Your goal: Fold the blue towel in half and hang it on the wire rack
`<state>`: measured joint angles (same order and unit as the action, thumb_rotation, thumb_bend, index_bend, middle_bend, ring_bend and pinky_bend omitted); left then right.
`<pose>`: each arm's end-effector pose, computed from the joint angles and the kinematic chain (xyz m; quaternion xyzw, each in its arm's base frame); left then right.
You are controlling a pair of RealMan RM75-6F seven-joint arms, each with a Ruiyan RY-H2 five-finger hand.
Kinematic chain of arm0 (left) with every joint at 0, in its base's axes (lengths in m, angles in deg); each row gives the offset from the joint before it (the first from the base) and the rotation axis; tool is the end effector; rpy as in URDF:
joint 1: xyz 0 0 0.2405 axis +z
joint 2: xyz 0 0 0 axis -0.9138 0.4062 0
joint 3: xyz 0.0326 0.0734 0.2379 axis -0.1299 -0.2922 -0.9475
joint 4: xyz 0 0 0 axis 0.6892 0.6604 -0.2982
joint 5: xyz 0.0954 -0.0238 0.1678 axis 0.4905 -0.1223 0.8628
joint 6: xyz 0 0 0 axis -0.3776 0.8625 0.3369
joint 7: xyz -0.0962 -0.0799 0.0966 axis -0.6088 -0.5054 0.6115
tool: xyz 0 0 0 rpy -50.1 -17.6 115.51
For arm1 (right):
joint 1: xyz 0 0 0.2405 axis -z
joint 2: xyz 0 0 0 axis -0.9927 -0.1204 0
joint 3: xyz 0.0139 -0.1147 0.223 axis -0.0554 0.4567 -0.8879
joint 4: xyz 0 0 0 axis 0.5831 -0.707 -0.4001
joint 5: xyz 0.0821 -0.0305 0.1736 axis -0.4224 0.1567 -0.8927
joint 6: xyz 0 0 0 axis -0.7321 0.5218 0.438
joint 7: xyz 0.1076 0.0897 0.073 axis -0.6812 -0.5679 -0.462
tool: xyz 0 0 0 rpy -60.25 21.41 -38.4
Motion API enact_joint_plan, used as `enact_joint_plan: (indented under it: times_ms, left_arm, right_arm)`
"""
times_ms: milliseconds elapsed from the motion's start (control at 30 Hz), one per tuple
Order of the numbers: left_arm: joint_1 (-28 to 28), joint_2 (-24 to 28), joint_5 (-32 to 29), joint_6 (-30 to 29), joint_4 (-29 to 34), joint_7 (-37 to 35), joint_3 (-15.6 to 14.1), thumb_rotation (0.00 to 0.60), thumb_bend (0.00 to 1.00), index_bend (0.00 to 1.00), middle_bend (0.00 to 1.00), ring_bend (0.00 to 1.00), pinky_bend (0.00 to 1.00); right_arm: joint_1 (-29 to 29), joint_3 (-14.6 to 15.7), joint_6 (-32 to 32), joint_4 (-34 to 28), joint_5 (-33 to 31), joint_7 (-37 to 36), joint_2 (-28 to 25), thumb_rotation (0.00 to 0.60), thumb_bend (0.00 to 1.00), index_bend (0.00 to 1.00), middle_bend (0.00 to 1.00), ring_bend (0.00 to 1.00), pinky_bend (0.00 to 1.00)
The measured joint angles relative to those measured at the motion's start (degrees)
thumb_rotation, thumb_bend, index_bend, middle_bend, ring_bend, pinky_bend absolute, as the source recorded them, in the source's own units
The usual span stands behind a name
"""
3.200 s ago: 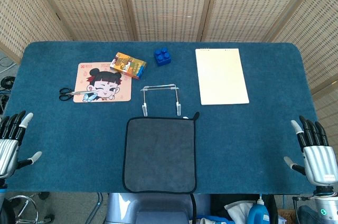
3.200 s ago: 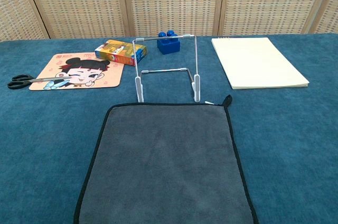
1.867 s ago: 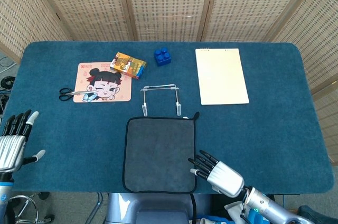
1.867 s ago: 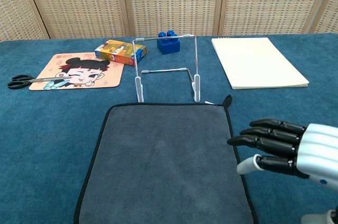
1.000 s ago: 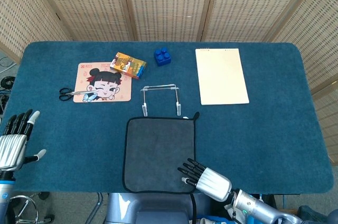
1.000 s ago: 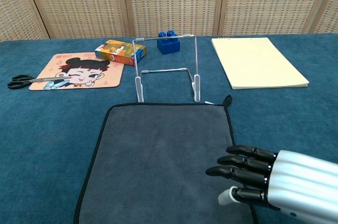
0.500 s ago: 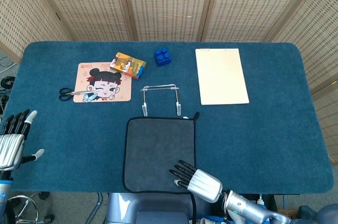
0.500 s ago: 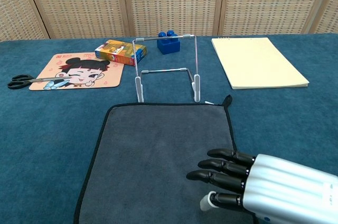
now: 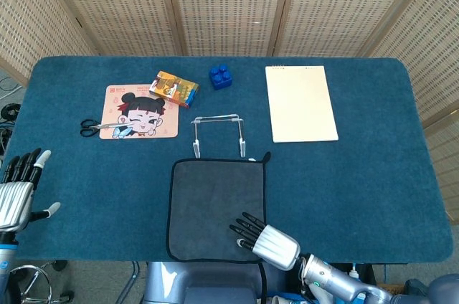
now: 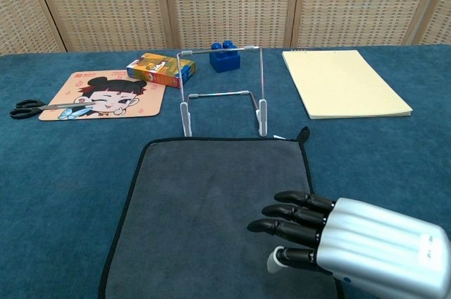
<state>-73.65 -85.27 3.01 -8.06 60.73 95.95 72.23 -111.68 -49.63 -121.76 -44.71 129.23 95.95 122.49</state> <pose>-0.3008 0.2088 0.1524 -0.6097 -0.3827 -0.3428 0.6036 -0.1725 -0.1887 -0.0599 0.8777 -0.1416 0.4023 0.2186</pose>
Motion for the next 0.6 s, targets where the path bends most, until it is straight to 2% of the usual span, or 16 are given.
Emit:
enact_joint_plan:
  times_ms: [267,600]
  left_arm:
    - [-0.07,-0.11,-0.04,0.16,0.03,0.07,-0.09,0.600,0.18,0.00,0.00,0.00,0.00]
    - [-0.16,-0.09,-0.14,0.35,-0.02,-0.02,-0.14,0.600,0.17,0.00,0.00,0.00,0.00]
  right_arm:
    - [-0.37,-0.59,0.17,0.06,-1.26,0.41,1.55,0.600,0.00,0.30,0.09,0.00,0.00]
    - [-0.86,-0.90,-0.66,-0.77,-1.93,0.02,1.32,0.600,0.17,0.32,0.10,0.00,0.00]
